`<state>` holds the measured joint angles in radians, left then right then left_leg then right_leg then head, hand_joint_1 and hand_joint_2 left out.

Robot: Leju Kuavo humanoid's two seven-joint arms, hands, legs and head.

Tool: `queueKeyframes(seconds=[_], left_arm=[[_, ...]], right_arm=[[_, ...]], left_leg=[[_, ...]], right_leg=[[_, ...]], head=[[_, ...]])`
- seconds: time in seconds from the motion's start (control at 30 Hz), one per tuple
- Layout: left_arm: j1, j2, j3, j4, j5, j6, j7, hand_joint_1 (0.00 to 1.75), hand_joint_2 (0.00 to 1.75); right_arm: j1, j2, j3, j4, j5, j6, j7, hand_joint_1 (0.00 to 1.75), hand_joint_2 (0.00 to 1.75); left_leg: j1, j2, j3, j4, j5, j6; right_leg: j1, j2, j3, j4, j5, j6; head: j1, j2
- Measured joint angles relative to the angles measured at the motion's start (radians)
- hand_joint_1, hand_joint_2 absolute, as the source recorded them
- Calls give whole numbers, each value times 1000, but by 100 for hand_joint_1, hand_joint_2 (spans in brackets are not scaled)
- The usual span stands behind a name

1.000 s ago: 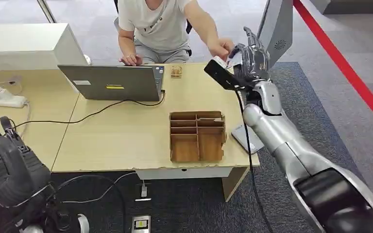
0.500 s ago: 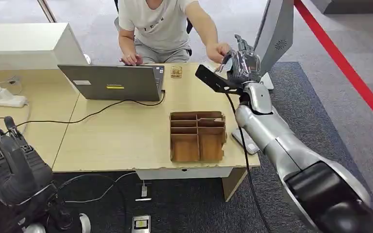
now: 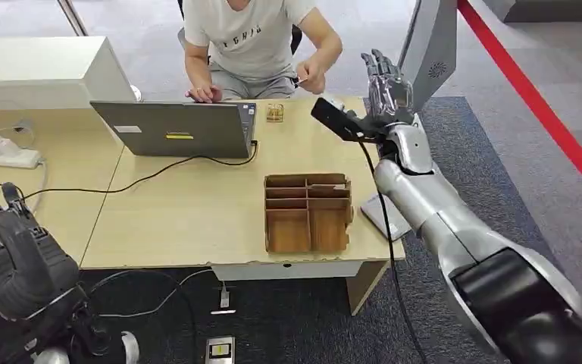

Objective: Pass the card to the sensor for recognition and then transmit it.

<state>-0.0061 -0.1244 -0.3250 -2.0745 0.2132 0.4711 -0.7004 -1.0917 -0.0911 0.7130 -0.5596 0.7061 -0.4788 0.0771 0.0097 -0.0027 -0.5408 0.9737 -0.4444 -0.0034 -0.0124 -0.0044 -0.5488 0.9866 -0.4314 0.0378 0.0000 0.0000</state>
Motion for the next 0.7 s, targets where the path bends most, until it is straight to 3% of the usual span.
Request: queueKeyframes(seconds=[0.2, 0.53, 0.7], left_arm=[[16, 1, 18, -3, -11, 18, 0, 0, 175], [51, 23, 28, -27, -38, 114, 0, 0, 175], [61, 37, 28, -39, -39, 131, 0, 0, 175]], right_arm=[[77, -77, -6, -180, -62, 77, 17, 0, 175], [361, -214, -46, -581, -340, 258, 29, 0, 175], [450, -255, -47, -714, -359, 290, 37, 0, 175]], left_leg=[[0, 0, 0, 0, 0, 0], [0, 0, 0, 0, -1, 0], [0, 0, 0, 0, -1, 0]], right_leg=[[0, 0, 0, -1, 0, 0], [0, 0, 0, -1, 0, 0], [0, 0, 1, -1, 0, 0]], head=[[0, 0], [0, 0], [0, 0]])
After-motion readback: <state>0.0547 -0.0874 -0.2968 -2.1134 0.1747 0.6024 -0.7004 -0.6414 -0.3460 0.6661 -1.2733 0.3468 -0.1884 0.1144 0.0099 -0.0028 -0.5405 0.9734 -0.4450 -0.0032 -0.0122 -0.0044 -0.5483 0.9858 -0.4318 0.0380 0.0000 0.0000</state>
